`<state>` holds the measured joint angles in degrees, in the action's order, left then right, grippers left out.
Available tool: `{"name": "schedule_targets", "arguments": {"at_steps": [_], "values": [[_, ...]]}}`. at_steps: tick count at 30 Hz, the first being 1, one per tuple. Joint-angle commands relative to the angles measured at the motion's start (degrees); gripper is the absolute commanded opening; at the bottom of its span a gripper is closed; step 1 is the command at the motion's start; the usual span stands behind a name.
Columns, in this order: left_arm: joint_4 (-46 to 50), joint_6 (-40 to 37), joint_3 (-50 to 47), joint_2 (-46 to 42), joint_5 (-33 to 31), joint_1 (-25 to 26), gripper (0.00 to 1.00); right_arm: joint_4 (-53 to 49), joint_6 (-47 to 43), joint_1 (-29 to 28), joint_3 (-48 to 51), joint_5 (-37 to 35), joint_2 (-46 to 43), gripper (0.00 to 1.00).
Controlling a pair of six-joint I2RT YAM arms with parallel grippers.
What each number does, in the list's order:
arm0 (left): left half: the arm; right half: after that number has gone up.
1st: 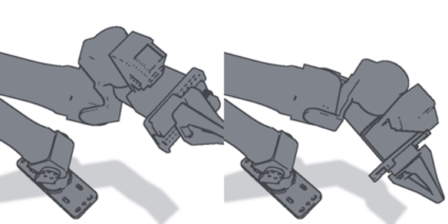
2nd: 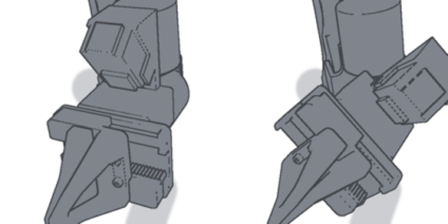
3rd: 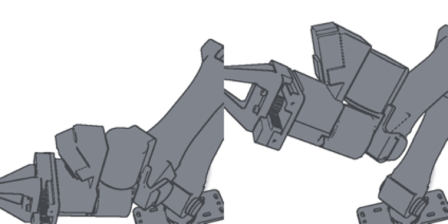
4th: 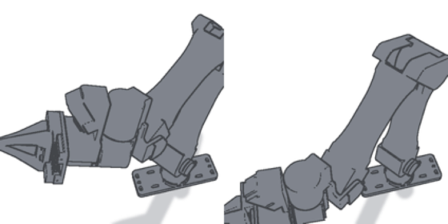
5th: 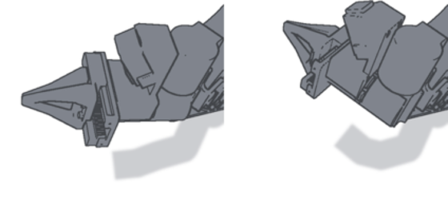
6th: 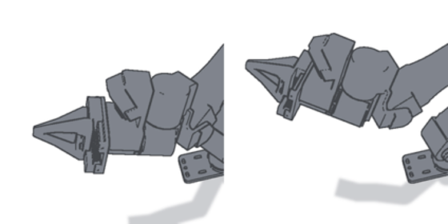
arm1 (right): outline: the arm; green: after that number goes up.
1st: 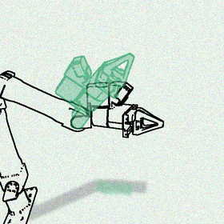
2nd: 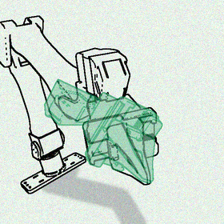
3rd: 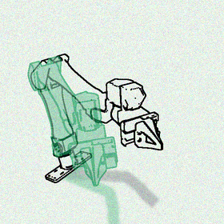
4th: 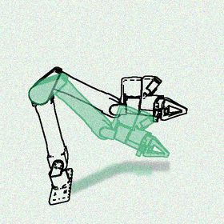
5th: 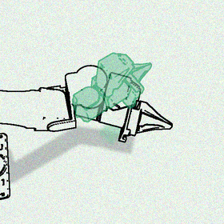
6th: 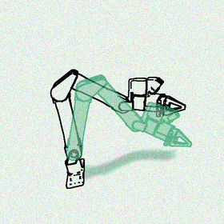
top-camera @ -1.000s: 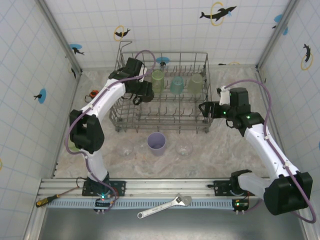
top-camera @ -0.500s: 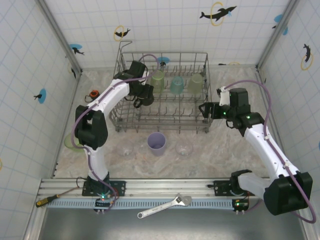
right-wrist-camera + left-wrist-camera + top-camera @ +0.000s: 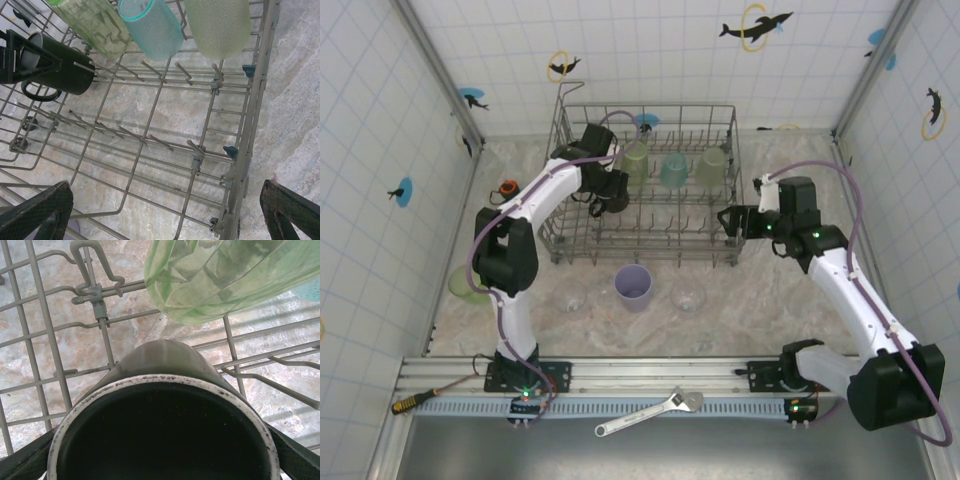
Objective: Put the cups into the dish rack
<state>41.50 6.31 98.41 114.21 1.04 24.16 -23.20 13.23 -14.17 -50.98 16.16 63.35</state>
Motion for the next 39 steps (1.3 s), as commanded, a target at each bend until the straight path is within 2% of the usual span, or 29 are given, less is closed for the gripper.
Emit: {"name": "schedule_targets", "arguments": {"at_steps": [1,4,8,16,21,31,39], "values": [[-1.0,0.3,1.3,0.4,-1.5,-0.2,0.25,-0.6,0.1,0.2,1.2,0.1,-1.4,1.00],[-1.0,0.6,1.3,0.3,-1.7,-0.3,0.36,-0.6,0.1,0.2,1.4,0.1,-1.7,1.00],[-1.1,0.8,1.3,0.2,-1.9,-0.2,0.43,-0.4,0.2,0.1,1.6,0.3,-1.8,1.00],[-0.9,2.3,2.3,-0.9,-2.2,-0.2,0.79,-0.5,0.2,0.2,2.0,0.1,-2.4,1.00],[-0.9,3.4,3.7,-2.0,-2.3,-0.2,0.97,-0.4,0.2,0.2,2.1,0.2,-2.7,1.00],[-0.8,5.6,5.9,-4.8,-1.7,-0.3,0.97,-0.4,0.4,0.2,1.5,0.7,-2.9,1.00],[-1.2,6.8,4.2,-11.4,-1.9,-0.2,0.97,0.7,0.4,0.0,1.8,1.6,-5.0,1.00]]}}
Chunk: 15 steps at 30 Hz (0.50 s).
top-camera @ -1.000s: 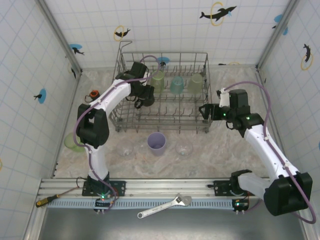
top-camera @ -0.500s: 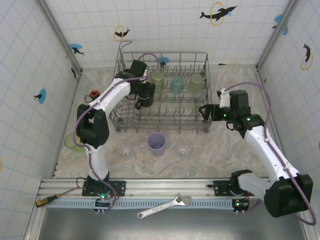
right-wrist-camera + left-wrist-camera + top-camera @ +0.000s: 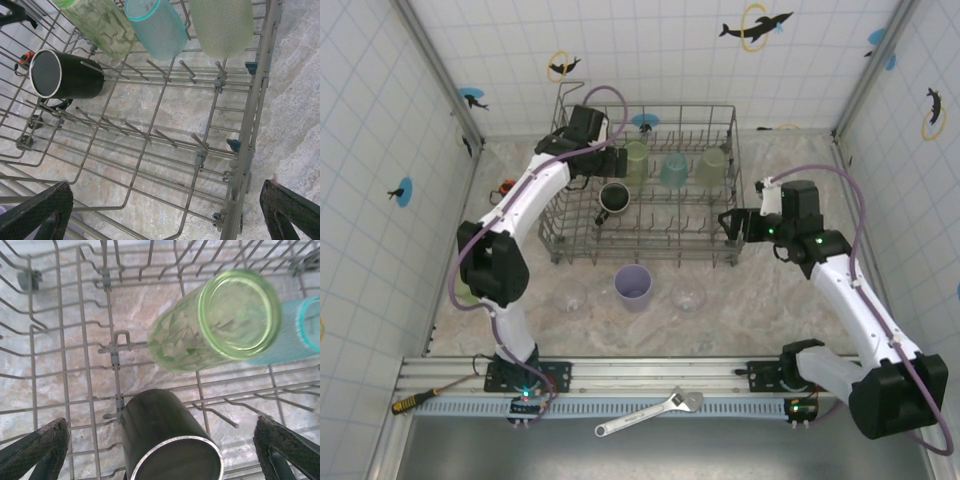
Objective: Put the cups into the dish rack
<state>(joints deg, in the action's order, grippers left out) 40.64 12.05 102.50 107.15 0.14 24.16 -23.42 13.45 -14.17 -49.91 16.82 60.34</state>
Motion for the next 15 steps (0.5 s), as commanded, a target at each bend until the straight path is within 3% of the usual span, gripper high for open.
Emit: {"name": "schedule_targets", "arguments": {"at_steps": [1,4,15], "values": [[-0.7,1.2,-1.2,-5.5,-1.3,-0.3,0.97,1.1,0.2,-0.1,0.6,1.4,-2.2,1.00],[-1.9,1.7,-4.6,-8.9,-1.8,-0.3,0.97,1.6,-0.1,-2.1,0.2,1.6,-2.9,1.00],[-8.5,5.4,-19.9,-20.2,-3.0,-0.2,0.97,2.5,-4.2,-20.7,-1.0,-6.9,-4.3,1.00]]}}
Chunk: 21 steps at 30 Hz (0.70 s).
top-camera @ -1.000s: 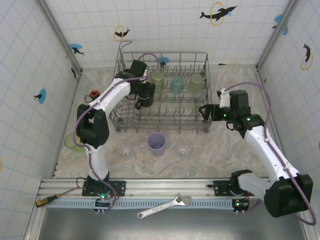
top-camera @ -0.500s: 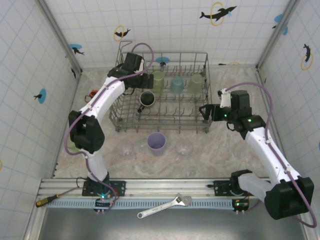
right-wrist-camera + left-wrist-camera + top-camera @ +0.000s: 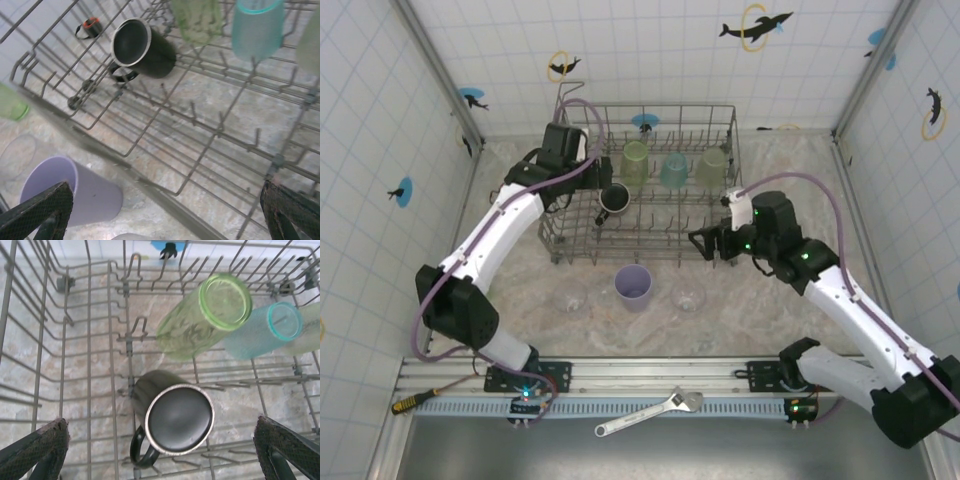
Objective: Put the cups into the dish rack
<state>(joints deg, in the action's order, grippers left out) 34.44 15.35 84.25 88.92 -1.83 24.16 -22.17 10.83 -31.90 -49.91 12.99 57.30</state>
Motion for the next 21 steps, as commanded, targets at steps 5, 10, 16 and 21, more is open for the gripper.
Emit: {"name": "schedule_targets", "arguments": {"at_steps": [5,10,16,21], "values": [[-2.0,3.4,-3.8,-3.4,-0.7,-0.2,0.97,2.2,-3.1,-13.5,-1.2,-8.0,-1.6,1.00],[-2.5,4.6,-5.4,-4.4,-0.2,-0.3,0.97,2.2,-4.6,-23.2,-1.8,-12.5,0.8,1.00],[-2.4,4.6,-5.3,-4.1,0.9,-0.2,0.97,0.4,-7.1,-31.2,-4.0,-16.2,6.5,1.00],[-2.0,4.5,-4.8,-3.8,0.6,-0.2,0.97,0.0,-9.1,-33.9,-5.7,-16.4,11.1,0.99]]}}
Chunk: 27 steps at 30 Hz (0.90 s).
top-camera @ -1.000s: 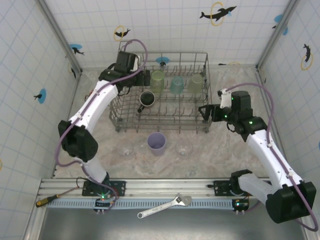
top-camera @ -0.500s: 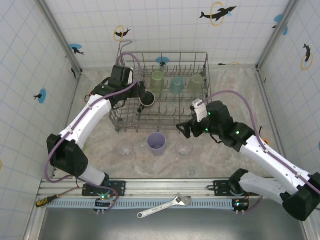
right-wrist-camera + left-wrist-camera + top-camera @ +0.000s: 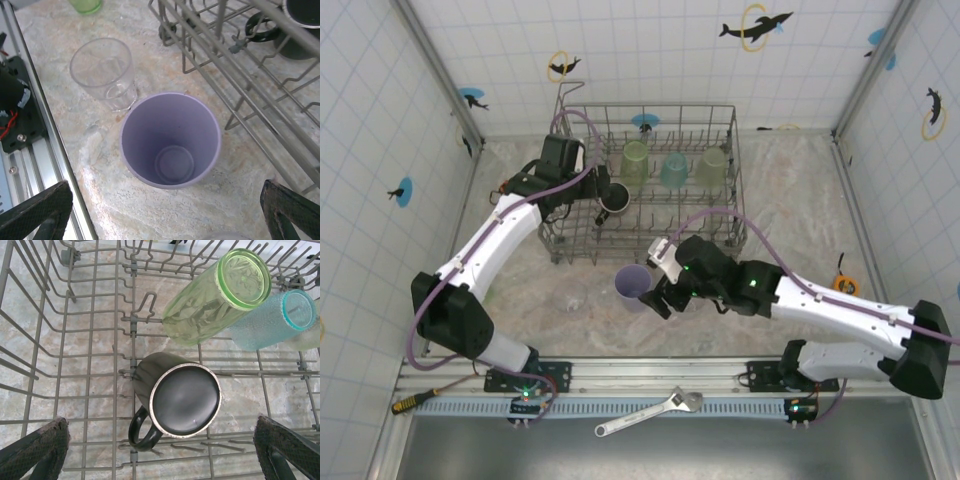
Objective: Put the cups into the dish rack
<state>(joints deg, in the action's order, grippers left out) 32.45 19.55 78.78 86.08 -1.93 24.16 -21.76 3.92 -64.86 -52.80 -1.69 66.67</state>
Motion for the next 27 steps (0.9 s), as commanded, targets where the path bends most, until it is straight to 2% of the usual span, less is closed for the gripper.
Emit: {"name": "schedule_targets", "arguments": {"at_steps": [1,12,27], "values": [[0.0,0.3,0.6,-0.8,0.7,-0.2,0.97,-0.4,-2.7,-1.3,-3.1,-1.6,2.5,0.99],[-0.7,0.8,0.2,-0.2,1.6,-0.2,0.97,0.6,-6.5,-3.2,-5.1,1.9,10.2,0.94],[-1.4,1.0,0.9,1.3,2.2,-0.2,0.97,-0.3,-9.4,-3.9,-8.9,2.5,18.5,0.77]]}}
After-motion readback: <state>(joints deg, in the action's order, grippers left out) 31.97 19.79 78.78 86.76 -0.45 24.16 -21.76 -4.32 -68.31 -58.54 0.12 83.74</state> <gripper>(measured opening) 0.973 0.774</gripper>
